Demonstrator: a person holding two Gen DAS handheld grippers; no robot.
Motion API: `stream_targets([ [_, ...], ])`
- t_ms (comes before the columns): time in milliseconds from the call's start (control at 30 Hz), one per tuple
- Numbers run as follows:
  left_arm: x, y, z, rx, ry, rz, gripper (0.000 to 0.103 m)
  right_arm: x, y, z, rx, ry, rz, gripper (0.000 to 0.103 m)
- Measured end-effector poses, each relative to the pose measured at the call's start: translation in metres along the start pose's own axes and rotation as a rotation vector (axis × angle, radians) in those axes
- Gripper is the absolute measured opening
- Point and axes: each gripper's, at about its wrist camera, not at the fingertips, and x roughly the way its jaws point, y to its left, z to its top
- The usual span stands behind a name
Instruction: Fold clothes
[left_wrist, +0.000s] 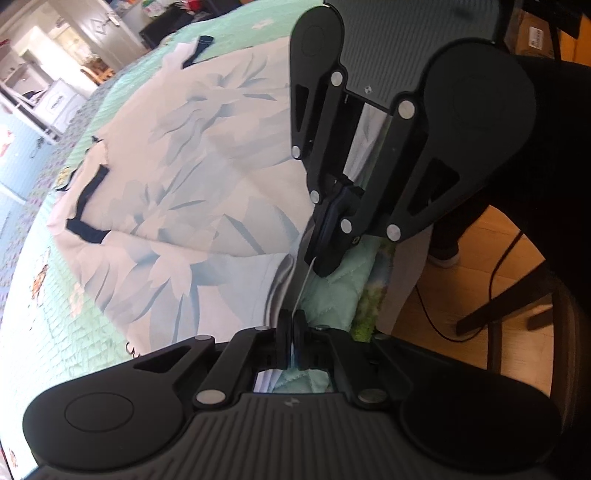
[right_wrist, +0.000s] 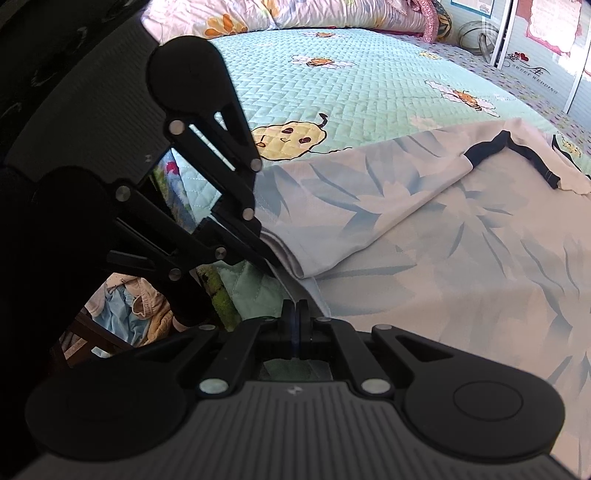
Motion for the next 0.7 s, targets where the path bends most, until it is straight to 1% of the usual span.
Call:
stream_targets([
  [167, -0.007, -0.006, -0.008, -0.006, 0.015, 0.028, 0.001, 0.000, -0.001, 0.001, -0.007, 0.006, 0.002, 0.000],
  [367, -0.013, -0.001, -0.019, -0.068, 0.044, 0.071, 0.001, 0.001, 0.001, 0.001, 0.004, 0.008, -0.009, 0.002],
  [533, -0.013, -0.003, -0.023, -0.071, 0.048, 0.117, 0.002, -0.001, -0.001, 0.003, 0.032, 0.003, -0.011, 0.004],
  [700, -0.012, -0.001, -0.022, -0.056, 0.061, 0.143, 0.004, -0.002, 0.001, 0.005, 0.018, -0.003, -0.020, 0.005],
])
